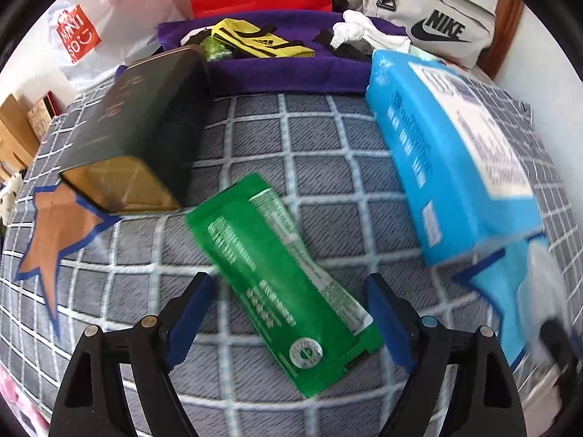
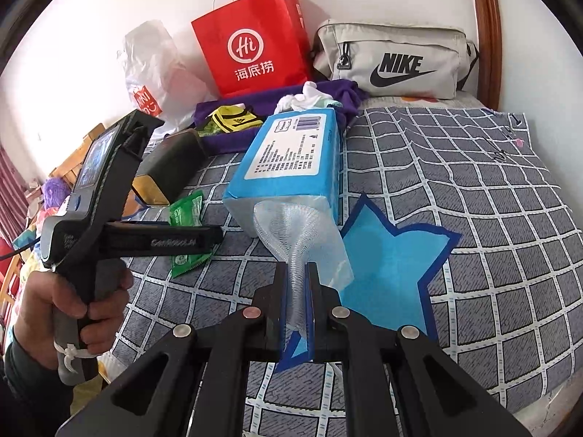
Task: Organize soft objects
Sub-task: 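Grasp the green packet with the left tool while the right tool holds the mesh bag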
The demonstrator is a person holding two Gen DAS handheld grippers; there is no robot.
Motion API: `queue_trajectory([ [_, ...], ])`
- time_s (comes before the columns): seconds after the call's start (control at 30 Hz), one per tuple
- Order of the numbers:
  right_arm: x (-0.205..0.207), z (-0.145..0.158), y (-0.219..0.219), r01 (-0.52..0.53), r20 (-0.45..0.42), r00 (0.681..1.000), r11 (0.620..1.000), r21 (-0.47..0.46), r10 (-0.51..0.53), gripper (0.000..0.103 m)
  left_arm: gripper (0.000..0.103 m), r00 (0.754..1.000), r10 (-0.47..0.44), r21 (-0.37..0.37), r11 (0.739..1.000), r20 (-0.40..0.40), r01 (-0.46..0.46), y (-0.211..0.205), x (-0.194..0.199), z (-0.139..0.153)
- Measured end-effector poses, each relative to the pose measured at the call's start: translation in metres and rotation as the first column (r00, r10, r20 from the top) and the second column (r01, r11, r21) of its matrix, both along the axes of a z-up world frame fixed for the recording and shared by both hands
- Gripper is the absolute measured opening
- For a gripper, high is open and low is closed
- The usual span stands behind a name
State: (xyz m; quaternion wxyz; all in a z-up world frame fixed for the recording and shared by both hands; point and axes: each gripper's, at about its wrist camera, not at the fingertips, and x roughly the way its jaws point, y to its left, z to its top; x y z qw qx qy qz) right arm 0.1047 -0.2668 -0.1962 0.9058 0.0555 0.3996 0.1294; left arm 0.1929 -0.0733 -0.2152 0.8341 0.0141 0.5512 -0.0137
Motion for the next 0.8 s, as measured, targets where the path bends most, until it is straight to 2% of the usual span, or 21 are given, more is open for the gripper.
queue_trajectory([
  [0.1,-0.003,0.001,0.001,-0.006,0.002,1.0,1.0,-0.001,0.006,0.008,0.088,1.0,0.0,0.003,1.0,-0.016,0.0,0.023,-0.01,0.001],
  [0.17,-0.002,-0.001,0.003,-0.012,0.0,1.0,1.0,-0.001,0.012,0.008,0.085,1.0,-0.005,-0.029,1.0,-0.025,0.004,0.034,-0.012,0.003],
  [0.23,-0.001,-0.003,0.006,-0.015,-0.008,1.0,1.0,0.0,0.015,0.008,0.085,1.0,-0.001,-0.044,0.999,-0.025,-0.001,0.036,-0.009,0.003],
  [0.33,-0.002,-0.005,0.01,-0.026,-0.015,1.0,1.0,-0.002,0.026,0.008,0.084,1.0,-0.009,-0.011,1.0,0.016,0.009,0.026,-0.003,0.0],
  [0.4,-0.003,-0.005,0.012,-0.028,-0.017,0.999,1.0,-0.01,0.028,0.008,0.068,0.998,-0.015,-0.017,1.0,0.053,0.016,0.022,0.0,0.002],
  [0.43,-0.003,-0.006,0.013,-0.028,-0.019,0.999,0.999,-0.015,0.028,0.008,0.05,0.997,-0.022,-0.015,1.0,0.07,0.023,0.018,0.0,0.005],
  [0.47,-0.004,-0.006,0.013,-0.028,-0.021,0.999,0.999,-0.019,0.028,0.008,0.039,0.996,-0.033,-0.017,0.999,0.079,0.034,0.017,0.0,0.005],
  [0.53,-0.004,-0.008,0.014,-0.025,-0.028,0.999,0.999,-0.022,0.025,0.008,0.033,0.994,-0.061,-0.013,0.998,0.089,0.062,0.015,0.001,0.006],
  [0.63,-0.005,-0.007,0.015,-0.026,-0.034,0.999,0.999,-0.024,0.025,0.008,0.024,0.995,-0.066,-0.053,0.996,0.081,0.07,0.022,-0.003,0.009],
  [0.8,-0.008,0.001,0.021,-0.046,-0.03,0.999,0.999,-0.025,0.045,0.008,0.021,0.998,-0.052,-0.145,0.988,0.038,0.057,0.042,-0.014,0.012],
])
